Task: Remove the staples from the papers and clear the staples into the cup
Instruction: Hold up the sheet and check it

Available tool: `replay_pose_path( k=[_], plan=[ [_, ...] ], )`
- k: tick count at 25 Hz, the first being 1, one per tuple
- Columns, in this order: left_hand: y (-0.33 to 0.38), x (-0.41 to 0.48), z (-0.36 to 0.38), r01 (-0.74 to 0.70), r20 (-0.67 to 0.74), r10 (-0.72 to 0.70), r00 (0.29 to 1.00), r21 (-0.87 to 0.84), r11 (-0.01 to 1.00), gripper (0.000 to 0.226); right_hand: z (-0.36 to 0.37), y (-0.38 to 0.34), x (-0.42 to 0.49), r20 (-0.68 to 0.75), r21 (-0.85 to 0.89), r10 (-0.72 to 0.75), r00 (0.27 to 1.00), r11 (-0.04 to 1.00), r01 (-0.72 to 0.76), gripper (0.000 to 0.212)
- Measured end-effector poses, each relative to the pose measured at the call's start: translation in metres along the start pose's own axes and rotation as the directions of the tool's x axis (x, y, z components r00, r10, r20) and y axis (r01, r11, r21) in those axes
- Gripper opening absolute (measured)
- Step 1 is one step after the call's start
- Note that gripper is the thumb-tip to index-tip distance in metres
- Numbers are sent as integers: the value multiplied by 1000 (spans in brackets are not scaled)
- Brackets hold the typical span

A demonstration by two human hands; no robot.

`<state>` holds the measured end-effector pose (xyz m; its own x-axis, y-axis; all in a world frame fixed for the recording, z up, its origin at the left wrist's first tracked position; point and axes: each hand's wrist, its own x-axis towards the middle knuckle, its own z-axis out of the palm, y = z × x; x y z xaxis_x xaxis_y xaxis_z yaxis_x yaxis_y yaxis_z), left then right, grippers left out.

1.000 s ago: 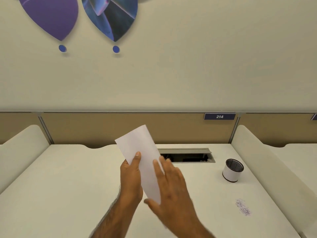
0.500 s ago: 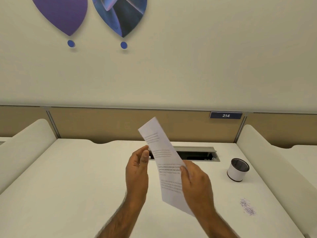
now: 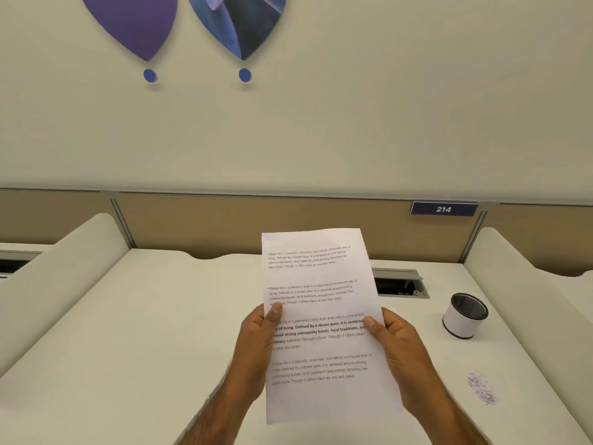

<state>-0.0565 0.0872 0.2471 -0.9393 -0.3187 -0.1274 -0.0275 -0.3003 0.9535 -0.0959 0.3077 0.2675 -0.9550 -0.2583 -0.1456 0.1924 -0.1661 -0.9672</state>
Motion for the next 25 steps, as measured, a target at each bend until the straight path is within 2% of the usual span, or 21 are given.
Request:
replay_pose_path(
  k=[2,7,13,17,19,25],
  plan=[
    [1,-5,0,5,-17,-5,1000,13,1000,29,-5,4,3,41,-52,29,999,998,-26,23],
    [-12,-16,-5,30,-89,-25,996,49,998,30,1,27,12,-41,-167,95,995,981,-101,26],
    [-32,-28,-35,85,-182,-61,981,126,988,25,23,54,20,-42,-218,133,990,966,-140,21],
    [-27,-12,-73,106,-203,-70,977,171,980,21,59,80,36,-124,-287,113,986,947,-145,16],
    [-23,0,-98,118,-205,-80,976,182,976,19,83,94,46,-158,-284,114,981,946,-156,22],
    [-9,56,-181,114,-185,-64,981,274,955,16,162,131,90,-222,-233,110,969,959,-163,19]
  ],
)
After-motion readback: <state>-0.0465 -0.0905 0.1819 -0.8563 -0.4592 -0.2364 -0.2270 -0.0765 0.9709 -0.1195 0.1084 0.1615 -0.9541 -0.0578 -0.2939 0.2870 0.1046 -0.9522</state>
